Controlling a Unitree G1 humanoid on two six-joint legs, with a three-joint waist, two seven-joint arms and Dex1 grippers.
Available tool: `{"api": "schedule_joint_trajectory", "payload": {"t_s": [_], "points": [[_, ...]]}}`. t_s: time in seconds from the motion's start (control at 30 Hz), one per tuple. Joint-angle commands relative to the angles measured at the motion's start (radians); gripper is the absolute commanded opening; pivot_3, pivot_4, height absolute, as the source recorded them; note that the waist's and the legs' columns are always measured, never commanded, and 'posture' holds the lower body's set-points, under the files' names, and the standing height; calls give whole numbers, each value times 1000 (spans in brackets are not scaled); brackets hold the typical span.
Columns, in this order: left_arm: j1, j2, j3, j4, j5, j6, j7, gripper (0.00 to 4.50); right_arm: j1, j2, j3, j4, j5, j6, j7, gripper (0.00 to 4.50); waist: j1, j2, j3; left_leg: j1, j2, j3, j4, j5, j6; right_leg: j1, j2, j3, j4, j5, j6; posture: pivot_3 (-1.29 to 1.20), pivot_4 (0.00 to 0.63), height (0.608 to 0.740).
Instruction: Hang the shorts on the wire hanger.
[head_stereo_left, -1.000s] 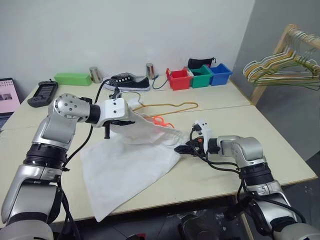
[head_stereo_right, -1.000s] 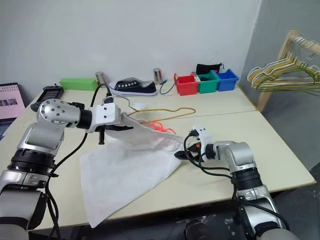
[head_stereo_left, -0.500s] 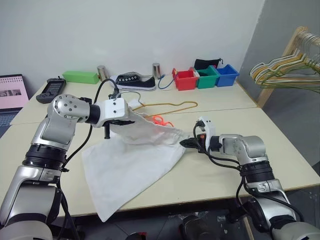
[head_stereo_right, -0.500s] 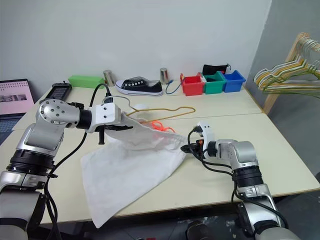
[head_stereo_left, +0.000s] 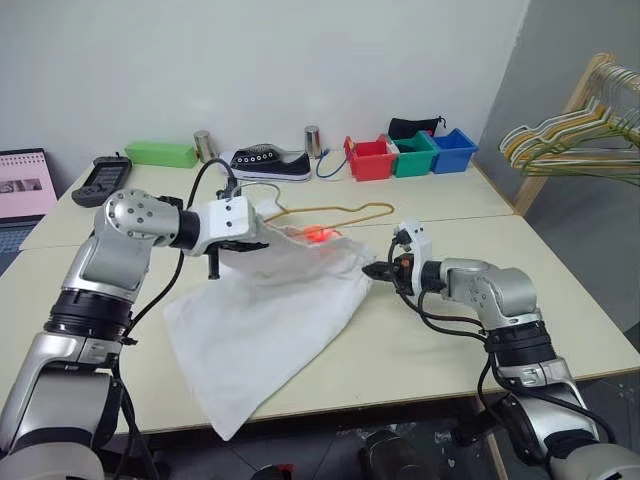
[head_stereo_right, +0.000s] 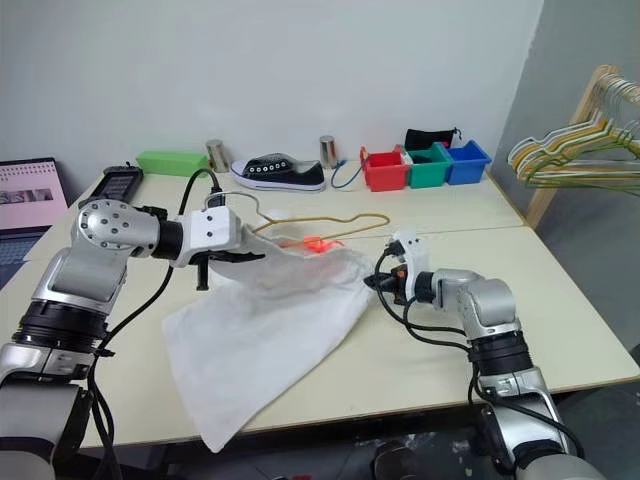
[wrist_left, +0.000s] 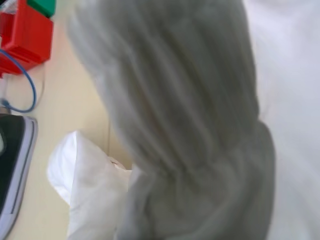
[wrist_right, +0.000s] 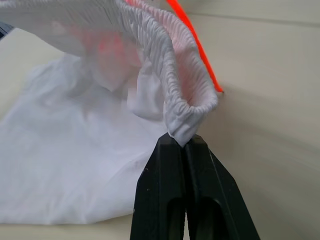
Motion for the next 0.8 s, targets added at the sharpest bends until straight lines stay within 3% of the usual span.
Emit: {"api": "schedule_joint_trajectory", "payload": {"t_s": [0.03,0.8], "points": [[35,58,43,-43,-28,13,-20,0,-28,-86,40,-69,-61,-131,48,49,1,0,0,0,0,0,0,0,0,0,0,0,-1,0,0,-177,0,740],[32,80,-30,58,47,-83,-13,0,-60,-223,67,-68,-113,-207,110,49,-5,0,0,-1,0,0,0,0,0,1,0,0,-3,0,0,-225,0,740]]}}
